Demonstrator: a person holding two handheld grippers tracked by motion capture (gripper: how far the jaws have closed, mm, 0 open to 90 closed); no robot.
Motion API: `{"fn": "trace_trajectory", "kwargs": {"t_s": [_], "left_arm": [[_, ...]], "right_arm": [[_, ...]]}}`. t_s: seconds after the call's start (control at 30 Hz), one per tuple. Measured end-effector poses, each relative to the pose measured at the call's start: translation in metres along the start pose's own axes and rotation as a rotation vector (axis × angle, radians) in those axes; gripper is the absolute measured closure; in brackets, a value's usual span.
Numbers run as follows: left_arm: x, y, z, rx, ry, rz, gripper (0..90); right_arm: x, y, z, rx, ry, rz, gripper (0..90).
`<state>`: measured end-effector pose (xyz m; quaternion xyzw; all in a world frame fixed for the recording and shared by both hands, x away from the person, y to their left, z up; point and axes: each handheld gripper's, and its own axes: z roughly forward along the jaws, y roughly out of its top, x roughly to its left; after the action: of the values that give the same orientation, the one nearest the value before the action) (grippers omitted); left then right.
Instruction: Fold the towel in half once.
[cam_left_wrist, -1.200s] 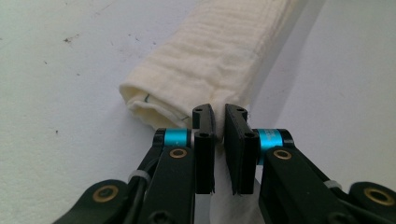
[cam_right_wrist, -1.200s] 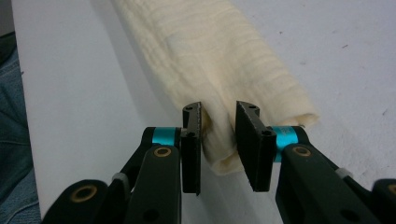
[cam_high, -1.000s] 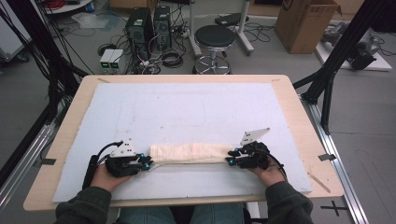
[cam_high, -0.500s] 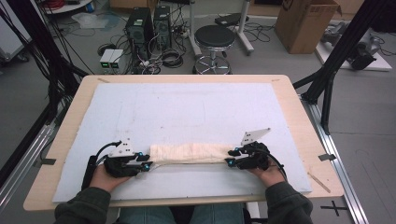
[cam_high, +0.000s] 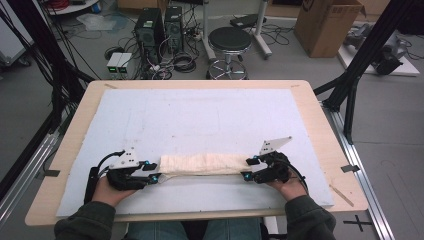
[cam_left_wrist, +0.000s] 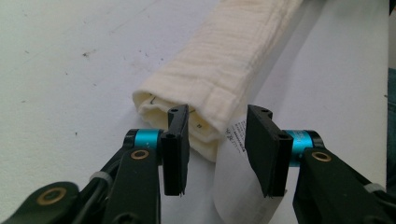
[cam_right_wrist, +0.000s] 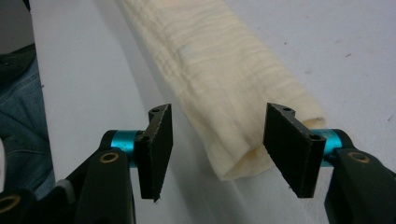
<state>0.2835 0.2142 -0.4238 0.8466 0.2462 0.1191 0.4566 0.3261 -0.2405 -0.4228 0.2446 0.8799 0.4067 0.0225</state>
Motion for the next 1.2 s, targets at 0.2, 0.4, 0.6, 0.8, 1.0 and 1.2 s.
{"fn": "trace_trajectory", "kwargs": {"t_s": [0.2,0.4,0.6,0.8,1.0,1.2], "left_arm": [[0.002,0.003,-0.007,-0.022,0.005,0.006,58.8],[0.005,0.012,-0.012,-0.054,0.014,0.015,58.0],[0.006,0.022,-0.005,-0.068,0.013,0.020,59.0],[0.010,0.025,0.014,-0.045,0.007,0.011,63.5],[0.011,0.025,0.029,-0.009,-0.012,0.012,65.8],[0.010,0.023,0.034,0.032,-0.019,0.021,64.6]], "right_arm": [[0.001,0.002,-0.004,-0.027,0.002,0.007,33.4],[0.002,0.009,-0.012,-0.053,0.000,-0.009,32.8],[0.005,0.025,-0.012,-0.078,0.002,-0.032,36.1],[0.005,0.039,0.002,-0.054,-0.010,-0.049,52.9],[0.002,0.041,0.022,0.016,-0.010,-0.042,57.4],[-0.001,0.034,0.028,0.054,-0.026,-0.038,54.4]]}}
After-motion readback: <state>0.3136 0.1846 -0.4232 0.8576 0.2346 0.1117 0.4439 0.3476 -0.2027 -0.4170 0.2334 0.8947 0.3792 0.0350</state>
